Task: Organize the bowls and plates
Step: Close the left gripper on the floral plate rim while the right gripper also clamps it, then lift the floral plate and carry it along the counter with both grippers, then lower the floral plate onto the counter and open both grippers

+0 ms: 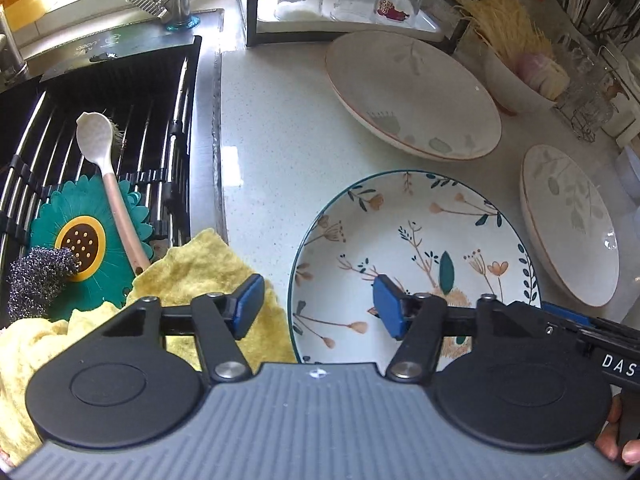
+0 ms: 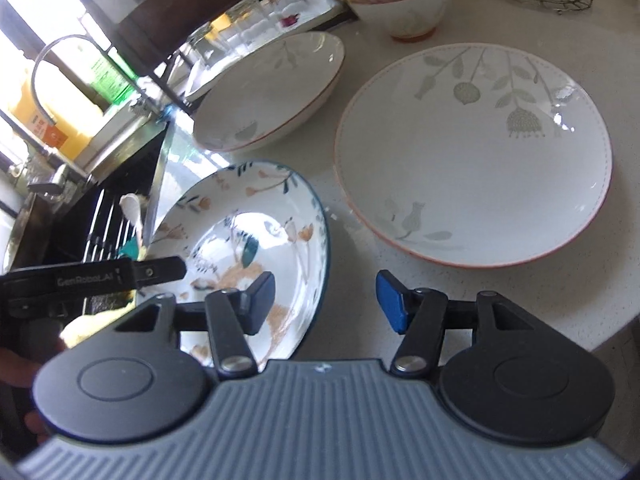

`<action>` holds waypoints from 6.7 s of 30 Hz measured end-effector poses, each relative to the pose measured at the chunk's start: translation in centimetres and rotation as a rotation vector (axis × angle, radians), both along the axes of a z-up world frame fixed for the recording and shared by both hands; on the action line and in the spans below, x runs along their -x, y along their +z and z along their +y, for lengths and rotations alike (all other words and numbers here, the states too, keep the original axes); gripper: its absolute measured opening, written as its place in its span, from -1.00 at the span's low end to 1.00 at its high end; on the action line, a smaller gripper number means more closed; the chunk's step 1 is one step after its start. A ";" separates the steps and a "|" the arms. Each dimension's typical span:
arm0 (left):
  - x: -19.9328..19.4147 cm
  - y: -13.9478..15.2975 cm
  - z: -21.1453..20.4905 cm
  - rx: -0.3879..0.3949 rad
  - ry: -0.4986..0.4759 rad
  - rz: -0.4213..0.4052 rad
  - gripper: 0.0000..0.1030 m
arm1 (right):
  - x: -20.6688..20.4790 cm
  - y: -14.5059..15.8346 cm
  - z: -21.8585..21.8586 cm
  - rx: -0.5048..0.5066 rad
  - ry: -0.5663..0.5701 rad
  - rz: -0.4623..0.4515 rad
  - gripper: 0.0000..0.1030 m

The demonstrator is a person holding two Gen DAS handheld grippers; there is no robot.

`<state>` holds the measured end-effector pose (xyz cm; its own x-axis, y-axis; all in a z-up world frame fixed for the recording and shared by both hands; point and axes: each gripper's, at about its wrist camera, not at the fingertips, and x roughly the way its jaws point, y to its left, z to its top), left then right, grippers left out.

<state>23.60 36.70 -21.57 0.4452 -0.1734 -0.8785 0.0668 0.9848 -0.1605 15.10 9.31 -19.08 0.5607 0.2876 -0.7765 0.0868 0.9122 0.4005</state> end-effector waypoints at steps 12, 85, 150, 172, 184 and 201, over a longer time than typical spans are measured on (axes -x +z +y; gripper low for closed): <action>-1.8 -0.5 -0.6 -0.015 0.024 0.012 -0.28 | -1.5 -0.3 -0.6 -0.007 -0.035 0.002 -0.48; -4.6 4.9 -15.0 0.170 0.030 -0.026 -0.71 | -5.4 4.6 -15.9 0.024 -0.003 -0.121 -0.72; -6.6 5.3 -20.8 0.018 -0.052 0.152 0.26 | -7.2 2.3 -18.4 0.052 -0.020 -0.049 -0.59; -1.5 18.3 -21.6 0.067 -0.113 -0.197 0.27 | -3.3 14.8 -18.4 -0.042 0.017 -0.303 -0.59; 2.6 22.2 -19.5 0.117 -0.132 -0.278 0.31 | 1.3 19.7 -17.6 -0.043 0.013 -0.403 -0.59; 7.7 22.8 -12.2 0.153 -0.089 -0.301 0.31 | 5.9 21.2 -10.6 0.040 0.043 -0.422 -0.59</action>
